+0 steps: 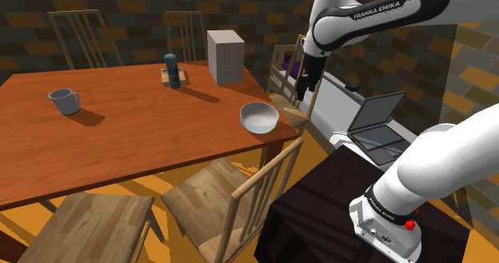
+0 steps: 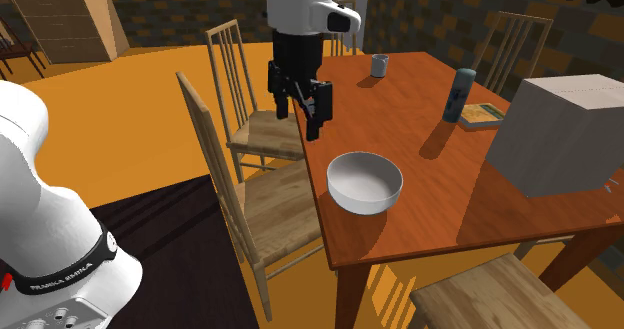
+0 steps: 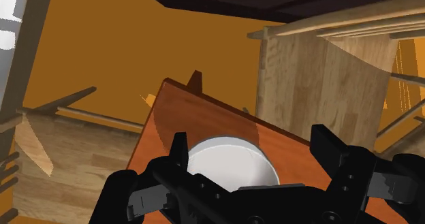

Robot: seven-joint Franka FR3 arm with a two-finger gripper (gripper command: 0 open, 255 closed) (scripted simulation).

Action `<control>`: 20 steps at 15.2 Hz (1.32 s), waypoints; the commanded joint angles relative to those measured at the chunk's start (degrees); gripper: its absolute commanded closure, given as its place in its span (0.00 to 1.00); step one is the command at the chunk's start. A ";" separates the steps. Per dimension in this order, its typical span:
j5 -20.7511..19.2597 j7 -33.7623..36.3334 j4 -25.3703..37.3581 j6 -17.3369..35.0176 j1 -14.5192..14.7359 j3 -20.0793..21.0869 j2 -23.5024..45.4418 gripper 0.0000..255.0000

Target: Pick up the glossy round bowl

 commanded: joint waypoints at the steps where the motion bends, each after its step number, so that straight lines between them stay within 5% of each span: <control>1: 0.20 -0.93 0.41 3.99 -0.22 -0.76 3.96 0.00; 11: 4.42 -6.36 10.83 17.47 -1.06 -2.89 26.40 0.00; 20: 9.59 -11.27 26.74 22.80 -3.67 -1.91 46.63 0.00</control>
